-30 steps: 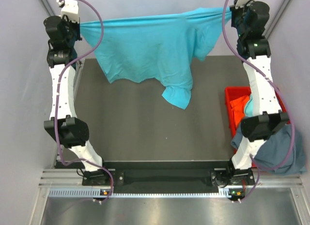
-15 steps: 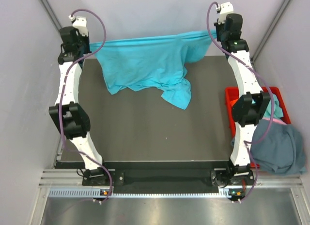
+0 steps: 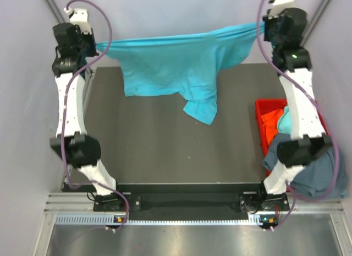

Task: Fold and stack the t-shirts
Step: Flatten the tshirt out

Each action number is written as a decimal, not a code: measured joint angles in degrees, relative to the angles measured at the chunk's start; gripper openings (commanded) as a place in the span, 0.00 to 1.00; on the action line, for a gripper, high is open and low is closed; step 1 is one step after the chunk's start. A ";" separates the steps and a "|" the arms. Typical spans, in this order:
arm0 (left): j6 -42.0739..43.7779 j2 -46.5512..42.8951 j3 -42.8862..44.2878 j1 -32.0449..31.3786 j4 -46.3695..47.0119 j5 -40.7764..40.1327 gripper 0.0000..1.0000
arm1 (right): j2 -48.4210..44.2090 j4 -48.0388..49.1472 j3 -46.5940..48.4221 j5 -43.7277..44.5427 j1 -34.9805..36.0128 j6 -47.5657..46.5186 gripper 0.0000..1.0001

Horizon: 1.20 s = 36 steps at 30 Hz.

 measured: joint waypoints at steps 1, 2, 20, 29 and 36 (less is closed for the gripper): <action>-0.04 -3.02 -3.74 0.02 0.17 0.50 0.00 | -3.61 -0.46 -0.98 -0.13 -0.04 0.00 0.00; -0.04 -8.33 -5.99 0.11 0.37 0.90 0.00 | -6.91 -0.55 -1.86 -0.22 -0.07 0.00 0.00; 1.95 -32.30 -12.17 0.96 2.89 3.48 0.00 | -30.91 -0.13 -8.26 -1.95 -1.09 1.29 0.00; 1.27 -10.84 -10.43 0.96 3.82 3.37 0.00 | -7.89 2.95 -4.52 -2.23 -1.07 1.25 0.00; 0.72 16.39 11.19 0.37 0.81 1.53 0.00 | 18.69 5.05 10.97 0.39 -0.44 -3.37 0.00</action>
